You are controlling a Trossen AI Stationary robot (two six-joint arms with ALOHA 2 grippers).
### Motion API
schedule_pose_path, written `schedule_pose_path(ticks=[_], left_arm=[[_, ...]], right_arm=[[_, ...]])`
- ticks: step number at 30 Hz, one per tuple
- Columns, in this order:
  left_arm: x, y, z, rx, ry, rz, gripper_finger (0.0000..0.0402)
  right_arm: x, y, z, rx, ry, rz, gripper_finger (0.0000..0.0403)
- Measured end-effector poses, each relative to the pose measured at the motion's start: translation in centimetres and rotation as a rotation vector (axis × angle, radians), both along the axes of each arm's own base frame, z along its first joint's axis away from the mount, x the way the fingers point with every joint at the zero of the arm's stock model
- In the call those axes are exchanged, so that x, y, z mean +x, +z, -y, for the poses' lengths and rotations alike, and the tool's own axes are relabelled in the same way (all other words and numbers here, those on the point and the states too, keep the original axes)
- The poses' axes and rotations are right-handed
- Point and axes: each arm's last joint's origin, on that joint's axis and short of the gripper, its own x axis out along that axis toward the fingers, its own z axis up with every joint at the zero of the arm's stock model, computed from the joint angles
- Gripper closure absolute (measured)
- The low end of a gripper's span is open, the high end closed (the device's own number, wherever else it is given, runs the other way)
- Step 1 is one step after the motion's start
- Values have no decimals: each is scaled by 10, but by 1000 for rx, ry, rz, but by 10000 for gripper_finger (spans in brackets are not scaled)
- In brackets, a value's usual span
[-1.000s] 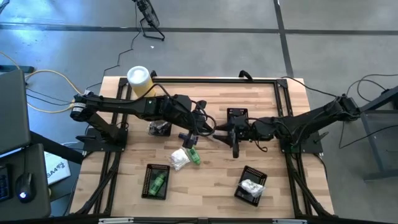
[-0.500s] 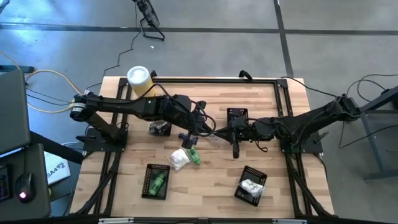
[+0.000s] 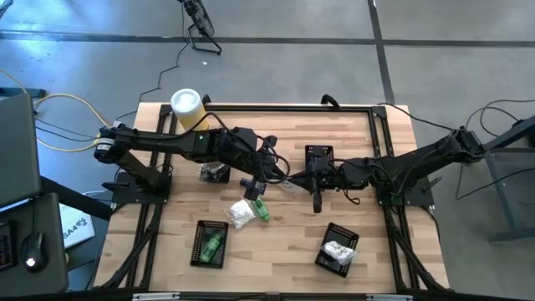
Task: Pick & Place Travel size toiletries
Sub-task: Put the white cotton pack into the bottom right black basket
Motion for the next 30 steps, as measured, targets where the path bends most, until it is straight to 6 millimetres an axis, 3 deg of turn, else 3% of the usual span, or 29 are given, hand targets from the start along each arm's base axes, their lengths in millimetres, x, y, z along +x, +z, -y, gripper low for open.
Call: schedule_pose_path(ticks=[13, 21, 30], left_arm=[[1, 1, 0, 8, 0, 19, 266], [-7, 10, 0, 5, -7, 45, 256], [-20, 21, -1, 71, -27, 71, 256]], right_arm=[[-1, -1, 0, -3, -2, -10, 401], [-9, 5, 3, 25, -11, -15, 401], [-42, 12, 0, 159, -93, -92, 401]])
